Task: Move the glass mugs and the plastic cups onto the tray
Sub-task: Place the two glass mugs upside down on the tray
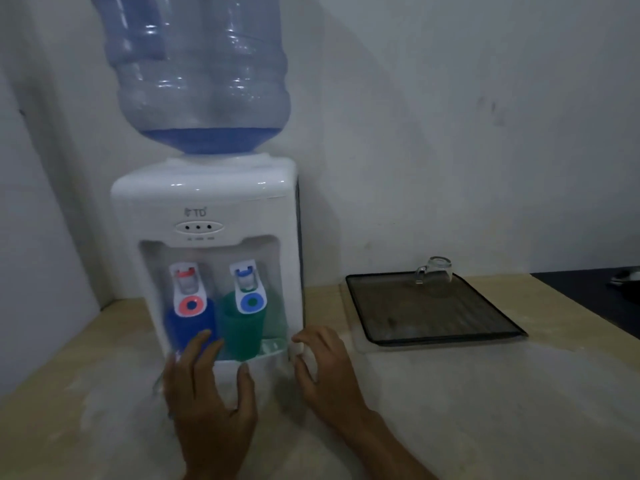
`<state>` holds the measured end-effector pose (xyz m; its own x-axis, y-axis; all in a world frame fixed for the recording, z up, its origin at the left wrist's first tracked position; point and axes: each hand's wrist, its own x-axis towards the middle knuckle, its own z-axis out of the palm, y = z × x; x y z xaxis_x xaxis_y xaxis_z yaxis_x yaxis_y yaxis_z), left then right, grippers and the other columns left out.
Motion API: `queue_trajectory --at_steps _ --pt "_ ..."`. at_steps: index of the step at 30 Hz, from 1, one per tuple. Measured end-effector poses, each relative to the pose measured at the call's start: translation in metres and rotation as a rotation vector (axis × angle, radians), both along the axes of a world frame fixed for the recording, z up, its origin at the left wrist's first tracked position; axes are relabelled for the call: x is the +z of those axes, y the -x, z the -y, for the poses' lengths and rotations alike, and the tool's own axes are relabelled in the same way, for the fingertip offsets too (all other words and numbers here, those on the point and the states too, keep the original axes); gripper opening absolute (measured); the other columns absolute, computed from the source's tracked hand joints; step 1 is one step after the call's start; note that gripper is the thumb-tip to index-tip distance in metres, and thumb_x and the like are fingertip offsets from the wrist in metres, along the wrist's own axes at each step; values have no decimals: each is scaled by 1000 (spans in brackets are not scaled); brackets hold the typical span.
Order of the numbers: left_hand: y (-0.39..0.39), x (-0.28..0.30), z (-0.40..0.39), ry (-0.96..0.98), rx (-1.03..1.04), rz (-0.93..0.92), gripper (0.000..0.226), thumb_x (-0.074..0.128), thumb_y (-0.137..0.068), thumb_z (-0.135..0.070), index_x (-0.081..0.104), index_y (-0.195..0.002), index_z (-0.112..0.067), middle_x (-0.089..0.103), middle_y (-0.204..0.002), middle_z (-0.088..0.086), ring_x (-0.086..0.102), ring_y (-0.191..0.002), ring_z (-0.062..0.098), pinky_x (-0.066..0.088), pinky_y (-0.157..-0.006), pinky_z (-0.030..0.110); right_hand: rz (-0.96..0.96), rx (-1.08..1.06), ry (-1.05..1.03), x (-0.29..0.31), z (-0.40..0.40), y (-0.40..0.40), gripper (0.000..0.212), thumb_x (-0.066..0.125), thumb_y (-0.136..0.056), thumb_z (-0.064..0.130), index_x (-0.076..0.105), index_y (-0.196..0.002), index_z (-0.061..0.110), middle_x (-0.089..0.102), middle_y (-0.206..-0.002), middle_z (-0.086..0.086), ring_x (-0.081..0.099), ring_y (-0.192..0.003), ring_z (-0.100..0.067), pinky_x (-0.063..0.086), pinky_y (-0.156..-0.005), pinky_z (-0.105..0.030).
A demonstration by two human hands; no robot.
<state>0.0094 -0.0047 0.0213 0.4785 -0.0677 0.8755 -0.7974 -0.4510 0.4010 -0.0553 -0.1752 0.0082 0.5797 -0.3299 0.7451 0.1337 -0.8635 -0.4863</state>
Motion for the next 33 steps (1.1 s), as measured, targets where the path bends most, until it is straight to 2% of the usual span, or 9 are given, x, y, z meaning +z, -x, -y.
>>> queue_trajectory --at_steps 2,4,7,9,14,19,23,28,33 --pt "-10 -1 -15 -30 160 -47 60 66 -77 -26 61 -129 4 59 -139 26 55 -131 43 18 -125 52 2 10 29 -3 1 2 20 65 -92 8 67 -110 15 61 -110 1 58 -106 -14 50 -93 -29" --pt "-19 -4 -14 -34 218 -208 71 69 -76 -32 53 -138 -1 52 -147 22 48 -138 41 12 -125 52 10 -6 18 -4 3 9 20 67 -90 9 67 -109 16 61 -110 2 58 -106 -12 49 -94 -25" --pt "-29 -8 -15 34 200 -495 76 87 -77 -21 49 -142 -6 53 -146 21 49 -134 40 32 -118 58 -4 -15 4 -5 4 12 21 65 -91 16 68 -112 17 62 -114 4 58 -108 -9 47 -97 -19" --pt "-30 -7 -16 95 132 -570 68 88 -77 -16 54 -137 -10 59 -138 18 55 -124 36 47 -106 52 -3 -26 -29 -6 6 15 23 66 -91 17 68 -114 17 61 -114 6 57 -108 -7 45 -97 -15" --pt "-21 -5 -17 227 42 -411 56 88 -76 -6 61 -124 -12 62 -122 11 61 -106 28 56 -91 41 27 -33 -48 -3 6 16 24 67 -90 16 67 -113 18 59 -112 9 58 -105 -8 48 -95 -21" --pt "-4 5 -9 311 -114 -286 49 83 -78 -2 62 -122 0 61 -116 2 60 -102 8 48 -89 4 -7 29 -44 -2 2 16 24 67 -92 25 66 -115 19 64 -112 6 61 -106 -7 53 -92 -28" --pt "12 8 11 406 -238 -407 41 72 -87 -22 62 -126 -12 65 -119 -3 66 -103 8 58 -87 15 -55 182 -74 7 -5 25 36 65 -94 43 62 -124 24 64 -121 11 60 -114 -3 52 -95 -23" --pt "14 5 22 460 -366 -739 33 64 -95 -33 59 -127 -34 65 -126 -5 69 -111 18 63 -89 38 -161 360 -126 15 -13 32 57 78 -86 46 58 -134 23 62 -127 15 63 -110 -3 53 -91 -18" --pt "16 13 31 504 -504 -955 52 56 -82 -56 63 -128 -33 65 -131 -2 70 -110 20 64 -88 46 -215 345 -216 12 -15 30 70 85 -79 45 54 -139 29 63 -132 20 64 -117 -1 56 -97 -25"
